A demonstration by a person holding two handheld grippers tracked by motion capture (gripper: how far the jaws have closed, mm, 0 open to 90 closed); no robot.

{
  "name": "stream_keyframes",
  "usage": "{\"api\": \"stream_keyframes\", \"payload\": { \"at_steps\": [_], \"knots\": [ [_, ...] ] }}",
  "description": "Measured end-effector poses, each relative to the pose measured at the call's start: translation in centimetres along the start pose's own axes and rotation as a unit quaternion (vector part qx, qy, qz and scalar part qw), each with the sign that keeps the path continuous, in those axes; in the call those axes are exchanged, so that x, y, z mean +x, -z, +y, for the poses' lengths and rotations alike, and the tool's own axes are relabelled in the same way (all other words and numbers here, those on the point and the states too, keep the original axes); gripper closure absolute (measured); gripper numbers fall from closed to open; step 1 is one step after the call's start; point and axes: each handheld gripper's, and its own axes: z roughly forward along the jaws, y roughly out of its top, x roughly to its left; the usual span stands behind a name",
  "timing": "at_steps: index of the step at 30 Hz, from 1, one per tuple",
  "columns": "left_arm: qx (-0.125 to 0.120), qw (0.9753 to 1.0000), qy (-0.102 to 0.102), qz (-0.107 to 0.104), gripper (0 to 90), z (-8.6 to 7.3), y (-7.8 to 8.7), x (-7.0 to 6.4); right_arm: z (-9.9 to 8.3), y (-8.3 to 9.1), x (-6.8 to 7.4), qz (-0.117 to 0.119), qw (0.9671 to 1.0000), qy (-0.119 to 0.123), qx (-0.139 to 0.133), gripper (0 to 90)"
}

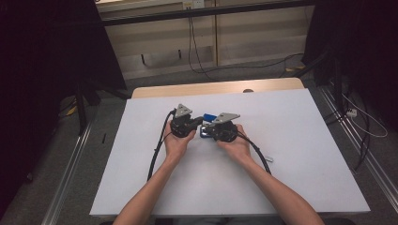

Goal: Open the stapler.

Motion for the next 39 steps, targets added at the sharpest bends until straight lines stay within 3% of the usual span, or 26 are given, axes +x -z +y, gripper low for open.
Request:
{"api": "stream_keyframes", "payload": {
  "at_steps": [11, 17, 22, 30, 33, 36, 39],
  "knots": [
    [-0.002, 1.0, 0.005, -0.008, 90.0, 0.4, 0.1, 0.0, -0.1, 0.2, 0.1, -0.004, 1.0, 0.0, -0.006, 90.0],
    [-0.004, 0.9999, 0.004, -0.009, 90.0, 0.5, 0.2, -0.2, 0.2, 0.3, 0.4, -0.018, 0.9994, -0.006, -0.027, 90.0],
    [-0.006, 0.9999, 0.007, -0.013, 90.0, 0.5, 0.2, -0.1, 0.6, 0.5, 0.5, -0.043, 0.9977, -0.007, -0.052, 90.0],
    [-0.008, 0.9998, 0.008, -0.017, 90.0, 0.5, 0.2, 0.0, 0.6, 0.5, 0.4, -0.062, 0.996, -0.011, -0.063, 90.0],
    [0.004, 0.9999, 0.012, -0.011, 90.0, 0.3, 0.0, 0.0, 0.6, 0.4, 0.5, -0.072, 0.9956, -0.006, -0.059, 90.0],
    [0.009, 0.9997, 0.012, -0.017, 90.0, -0.1, -0.5, 0.0, 0.7, 0.4, 0.5, -0.073, 0.9956, -0.005, -0.059, 90.0],
    [0.014, 0.9998, -0.002, -0.014, 90.0, -0.2, -1.0, -0.6, 0.7, 0.5, 0.4, -0.074, 0.9954, -0.006, -0.06, 90.0]
  ]
}}
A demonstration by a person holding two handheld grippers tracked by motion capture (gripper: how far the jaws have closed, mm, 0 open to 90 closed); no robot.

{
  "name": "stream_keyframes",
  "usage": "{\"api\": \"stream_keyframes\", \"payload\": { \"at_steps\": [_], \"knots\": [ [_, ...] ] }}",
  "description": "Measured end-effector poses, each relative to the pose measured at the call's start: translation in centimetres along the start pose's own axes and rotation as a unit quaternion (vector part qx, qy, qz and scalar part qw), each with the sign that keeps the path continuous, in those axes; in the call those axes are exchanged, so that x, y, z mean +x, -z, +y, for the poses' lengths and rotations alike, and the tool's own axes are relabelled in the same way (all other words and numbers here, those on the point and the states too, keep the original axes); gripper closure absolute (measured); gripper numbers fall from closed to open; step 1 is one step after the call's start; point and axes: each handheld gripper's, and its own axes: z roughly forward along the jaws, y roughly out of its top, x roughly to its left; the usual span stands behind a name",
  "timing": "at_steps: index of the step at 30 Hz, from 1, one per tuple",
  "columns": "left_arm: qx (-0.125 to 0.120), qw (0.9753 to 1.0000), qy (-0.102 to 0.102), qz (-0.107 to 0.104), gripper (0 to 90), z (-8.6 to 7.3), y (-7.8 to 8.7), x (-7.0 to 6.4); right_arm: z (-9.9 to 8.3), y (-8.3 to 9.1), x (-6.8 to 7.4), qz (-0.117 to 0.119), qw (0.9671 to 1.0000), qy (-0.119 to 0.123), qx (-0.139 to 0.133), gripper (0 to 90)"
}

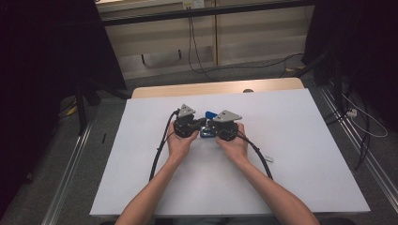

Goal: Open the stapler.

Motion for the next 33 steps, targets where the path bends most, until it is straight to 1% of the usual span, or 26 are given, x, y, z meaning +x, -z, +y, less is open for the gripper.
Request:
{"api": "stream_keyframes", "payload": {
  "at_steps": [1, 3, 4, 5, 6, 7, 8, 10, 11, 12, 13, 15, 16, 20, 21, 22, 26, 27, 29, 32, 33],
  "knots": [
    [0.0, 1.0, -0.006, 0.005, 90.0, 0.0, -0.1, -0.2, 0.0, 0.0, 0.0, -0.001, 1.0, 0.0, 0.001, 90.0],
    [0.004, 1.0, -0.003, 0.004, 90.0, 0.0, -0.1, -0.1, 0.0, 0.1, -0.1, -0.002, 1.0, 0.0, 0.002, 90.0],
    [0.003, 0.9999, -0.005, 0.01, 90.0, -0.1, 0.0, -0.1, 0.0, 0.1, -0.1, -0.001, 1.0, 0.0, 0.002, 90.0],
    [0.003, 0.9999, -0.005, 0.01, 90.0, -0.1, 0.0, -0.1, 0.0, 0.1, -0.1, -0.001, 1.0, 0.0, 0.002, 90.0],
    [0.005, 1.0, 0.001, 0.006, 90.0, -0.1, 0.0, 0.1, -0.1, 0.1, 0.0, -0.002, 1.0, 0.001, 0.002, 90.0],
    [0.005, 1.0, 0.001, 0.006, 90.0, -0.1, 0.0, 0.1, -0.1, 0.1, 0.0, -0.002, 1.0, 0.001, 0.002, 90.0],
    [0.012, 0.9999, -0.003, 0.003, 90.0, -0.2, -0.1, 0.2, 0.0, 0.1, -0.1, -0.002, 1.0, 0.001, 0.001, 90.0],
    [0.013, 0.9999, -0.004, 0.002, 90.0, -0.3, -0.2, 0.2, 0.0, 0.1, -0.1, -0.003, 1.0, 0.001, 0.001, 90.0],
    [0.018, 0.9998, -0.007, 0.01, 90.0, -0.4, -0.3, 0.1, 0.0, 0.1, -0.1, -0.003, 1.0, 0.001, 0.001, 90.0],
    [0.018, 0.9998, -0.007, 0.01, 90.0, -0.4, -0.3, 0.1, 0.0, 0.1, -0.1, -0.003, 1.0, 0.001, 0.001, 90.0],
    [0.016, 0.9999, -0.002, 0.006, 90.0, -0.4, -0.3, 0.2, 0.0, 0.1, -0.1, -0.003, 1.0, 0.001, 0.0, 90.0],
    [0.016, 0.9998, -0.002, 0.006, 90.0, -0.4, -0.3, 0.2, 0.0, 0.1, -0.1, -0.003, 1.0, 0.0, 0.0, 90.0],
    [0.018, 0.9998, 0.001, 0.003, 90.0, -0.4, -0.3, 0.4, 0.0, 0.1, -0.1, -0.004, 1.0, 0.001, 0.001, 90.0],
    [0.017, 0.9998, 0.004, 0.011, 90.0, -0.5, -0.4, 0.2, 0.0, 0.1, 0.0, -0.005, 1.0, 0.0, 0.0, 90.0],
    [0.018, 0.9997, 0.001, 0.014, 90.0, -0.5, -0.3, 0.2, 0.0, 0.1, 0.0, -0.005, 1.0, 0.0, 0.0, 90.0],
    [0.02, 0.9996, -0.007, 0.017, 90.0, -0.5, -0.4, 0.1, 0.0, 0.1, 0.0, -0.008, 1.0, -0.003, -0.003, 90.0],
    [0.023, 0.9996, -0.01, 0.016, 90.0, -0.6, -0.5, 0.2, 0.3, 0.0, -0.1, -0.012, 0.9998, -0.011, -0.01, 90.0],
    [0.021, 0.9996, -0.009, 0.013, 90.0, -0.8, -0.6, 0.3, 0.4, 0.0, -0.1, -0.012, 0.9998, -0.011, -0.01, 90.0],
    [0.02, 0.9997, -0.008, 0.012, 90.0, -0.9, -0.5, 0.3, 0.5, 0.0, 0.0, -0.012, 0.9998, -0.011, -0.01, 90.0],
    [0.019, 0.9997, -0.012, 0.012, 90.0, -1.0, -0.6, 0.3, 0.7, -0.1, 0.2, -0.011, 0.9998, -0.009, -0.012, 90.0],
    [0.019, 0.9997, -0.012, 0.008, 90.0, -1.1, -0.6, 0.4, 0.8, -0.2, 0.2, -0.011, 0.9998, -0.009, -0.014, 90.0]
  ]
}}
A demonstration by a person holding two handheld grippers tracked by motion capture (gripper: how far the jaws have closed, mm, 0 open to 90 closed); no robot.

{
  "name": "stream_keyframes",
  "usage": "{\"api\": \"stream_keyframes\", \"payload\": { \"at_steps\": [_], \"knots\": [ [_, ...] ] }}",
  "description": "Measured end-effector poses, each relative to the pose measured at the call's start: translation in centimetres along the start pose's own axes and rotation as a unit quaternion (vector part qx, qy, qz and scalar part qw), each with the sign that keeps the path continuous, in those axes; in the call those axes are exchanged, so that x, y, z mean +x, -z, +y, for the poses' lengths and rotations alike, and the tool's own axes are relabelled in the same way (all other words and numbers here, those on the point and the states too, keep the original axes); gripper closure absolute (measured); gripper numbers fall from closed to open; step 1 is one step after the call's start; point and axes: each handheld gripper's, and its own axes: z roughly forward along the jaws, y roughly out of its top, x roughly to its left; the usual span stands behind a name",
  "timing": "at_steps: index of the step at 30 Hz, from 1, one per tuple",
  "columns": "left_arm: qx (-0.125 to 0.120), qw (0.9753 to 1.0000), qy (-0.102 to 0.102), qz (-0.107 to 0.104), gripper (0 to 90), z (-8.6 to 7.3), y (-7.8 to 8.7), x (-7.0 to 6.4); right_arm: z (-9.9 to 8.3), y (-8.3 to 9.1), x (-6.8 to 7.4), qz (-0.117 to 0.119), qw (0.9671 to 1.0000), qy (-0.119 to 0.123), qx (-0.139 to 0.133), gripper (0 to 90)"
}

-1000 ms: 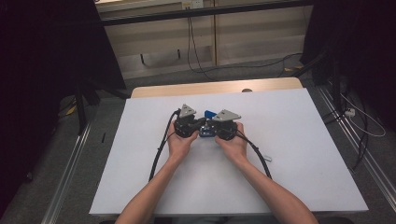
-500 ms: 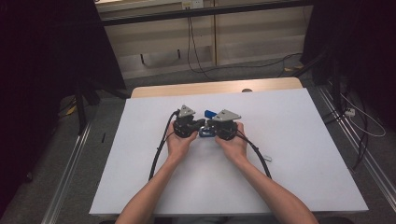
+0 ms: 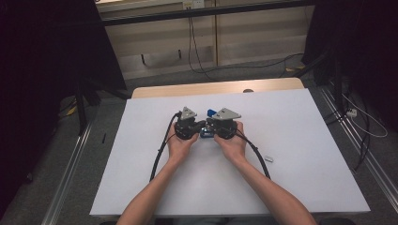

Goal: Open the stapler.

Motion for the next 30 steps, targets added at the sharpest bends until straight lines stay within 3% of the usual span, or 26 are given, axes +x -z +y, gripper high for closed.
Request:
{"api": "stream_keyframes", "payload": {
  "at_steps": [10, 20, 24, 30],
  "knots": [
    [-0.004, 1.0, 0.003, -0.005, 90.0, -0.5, -0.2, 0.2, 0.2, 0.2, -0.2, -0.005, 1.0, 0.005, -0.003, 90.0],
    [-0.006, 0.9999, -0.014, 0.0, 90.0, -0.6, -0.4, 0.0, 0.2, 0.3, -0.2, -0.009, 0.9999, 0.002, -0.007, 90.0],
    [-0.008, 0.9999, -0.006, -0.006, 90.0, -0.7, -0.4, 0.2, 0.4, 0.8, -0.8, -0.013, 0.9999, 0.001, -0.011, 90.0],
    [-0.008, 0.9999, -0.01, -0.002, 90.0, -0.7, -0.4, 0.1, 0.5, 1.3, -1.3, -0.018, 0.9997, -0.003, -0.016, 90.0]
  ]
}}
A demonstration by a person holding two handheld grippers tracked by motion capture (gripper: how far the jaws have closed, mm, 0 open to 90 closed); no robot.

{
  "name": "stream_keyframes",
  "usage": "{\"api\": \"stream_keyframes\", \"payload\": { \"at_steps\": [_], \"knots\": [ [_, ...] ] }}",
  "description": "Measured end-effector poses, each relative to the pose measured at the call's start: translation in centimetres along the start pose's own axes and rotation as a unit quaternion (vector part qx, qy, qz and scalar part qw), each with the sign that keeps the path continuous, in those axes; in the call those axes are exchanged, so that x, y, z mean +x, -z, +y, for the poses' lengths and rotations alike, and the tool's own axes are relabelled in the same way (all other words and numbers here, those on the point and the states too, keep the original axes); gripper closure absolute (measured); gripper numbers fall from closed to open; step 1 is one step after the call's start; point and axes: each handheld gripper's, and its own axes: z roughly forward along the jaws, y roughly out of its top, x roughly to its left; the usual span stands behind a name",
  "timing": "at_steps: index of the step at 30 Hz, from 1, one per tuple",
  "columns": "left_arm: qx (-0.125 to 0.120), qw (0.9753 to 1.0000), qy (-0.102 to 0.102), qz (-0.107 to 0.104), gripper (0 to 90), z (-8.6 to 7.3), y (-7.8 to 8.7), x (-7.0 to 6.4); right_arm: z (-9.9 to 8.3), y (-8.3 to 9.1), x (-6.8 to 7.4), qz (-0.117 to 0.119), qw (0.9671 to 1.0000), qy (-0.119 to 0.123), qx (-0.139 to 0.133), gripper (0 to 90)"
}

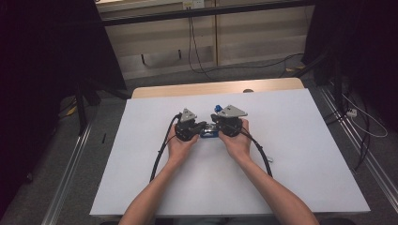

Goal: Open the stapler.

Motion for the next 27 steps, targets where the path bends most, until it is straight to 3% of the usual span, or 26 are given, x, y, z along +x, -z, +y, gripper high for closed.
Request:
{"api": "stream_keyframes", "payload": {
  "at_steps": [4, 17, 21, 27],
  "knots": [
    [0.0, 1.0, 0.006, -0.004, 90.0, 0.0, 0.0, 0.1, 0.0, 0.1, -0.1, -0.002, 1.0, -0.002, -0.002, 90.0],
    [0.001, 1.0, -0.001, -0.005, 90.0, 0.0, 0.0, 0.1, 0.0, 0.2, -0.2, -0.001, 1.0, -0.002, 0.0, 90.0],
    [0.001, 1.0, -0.002, -0.004, 90.0, 0.0, 0.0, 0.1, 0.1, 0.4, -0.3, -0.016, 0.9999, 0.0, -0.006, 90.0],
    [0.001, 1.0, -0.001, -0.003, 90.0, 0.0, 0.0, 0.0, 0.1, 1.0, -1.1, -0.018, 0.9998, -0.005, -0.007, 90.0]
  ]
}}
